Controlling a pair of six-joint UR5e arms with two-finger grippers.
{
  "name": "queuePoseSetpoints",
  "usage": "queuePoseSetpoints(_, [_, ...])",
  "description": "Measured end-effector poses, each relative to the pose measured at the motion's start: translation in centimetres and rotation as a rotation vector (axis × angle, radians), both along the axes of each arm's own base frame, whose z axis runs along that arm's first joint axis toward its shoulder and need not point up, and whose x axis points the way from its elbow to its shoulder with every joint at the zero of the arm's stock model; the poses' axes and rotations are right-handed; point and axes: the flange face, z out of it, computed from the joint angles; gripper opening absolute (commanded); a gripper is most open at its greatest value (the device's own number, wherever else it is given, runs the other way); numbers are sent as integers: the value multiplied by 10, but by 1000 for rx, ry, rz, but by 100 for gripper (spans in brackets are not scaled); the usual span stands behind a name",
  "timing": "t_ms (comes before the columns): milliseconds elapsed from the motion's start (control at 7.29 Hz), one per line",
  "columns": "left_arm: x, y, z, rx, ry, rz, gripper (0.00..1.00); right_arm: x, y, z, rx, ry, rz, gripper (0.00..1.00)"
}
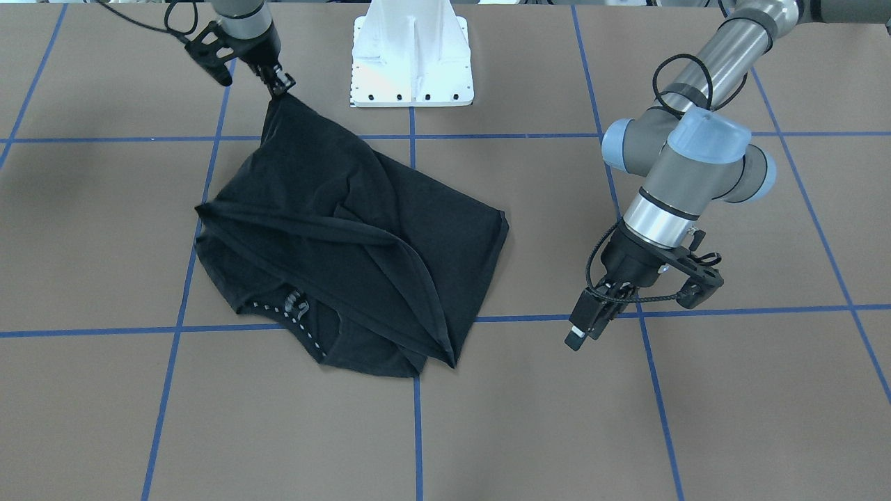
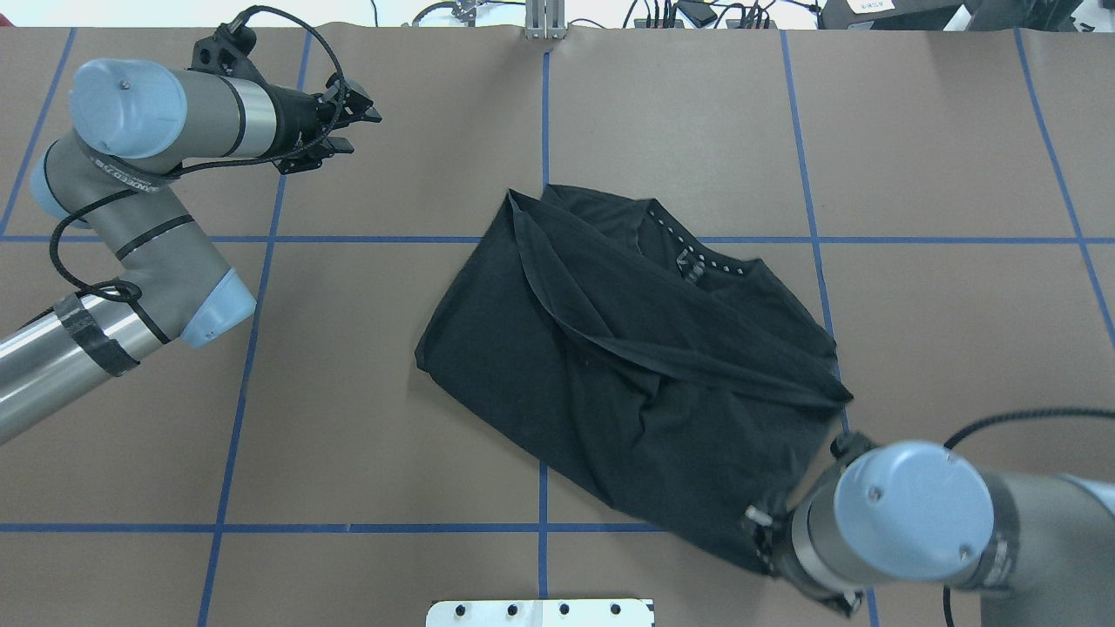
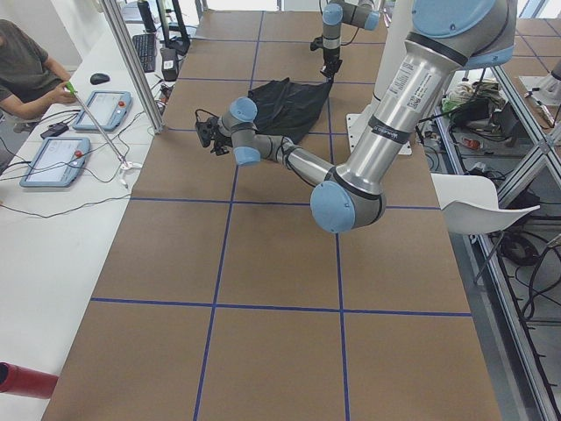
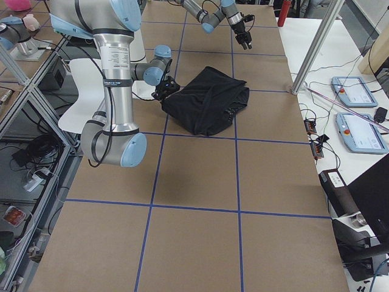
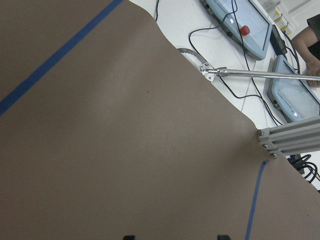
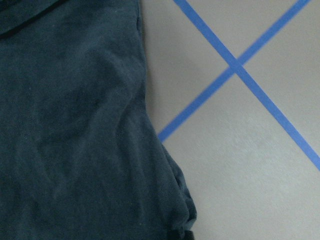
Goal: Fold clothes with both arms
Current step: 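Drag the folded shirt with the right gripper toward the robot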
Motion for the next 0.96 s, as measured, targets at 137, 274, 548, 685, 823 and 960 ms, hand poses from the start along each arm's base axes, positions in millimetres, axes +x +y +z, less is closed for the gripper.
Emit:
queuePoseSetpoints(137, [1, 11, -14, 1, 18, 28, 66, -7, 28, -1, -18, 17, -38, 100])
queuePoseSetpoints(274, [3, 27, -27, -7, 27, 59, 66, -11, 44, -2, -31, 23, -57, 100])
queuePoseSetpoints(548, [5, 93, -30, -31, 39, 125, 68, 7, 27, -21, -47, -19, -6, 100])
queuePoseSetpoints(685, [20, 130, -26, -61, 45, 148, 67, 25, 0, -30, -42, -47, 44, 100])
queuePoseSetpoints(823, [45, 161, -23, -97, 34, 154, 67, 40, -31, -36, -10, -73, 77, 100])
queuePoseSetpoints(960, [72, 191, -21, -132, 9, 159, 67, 52, -63, -44, 44, -98, 99, 100])
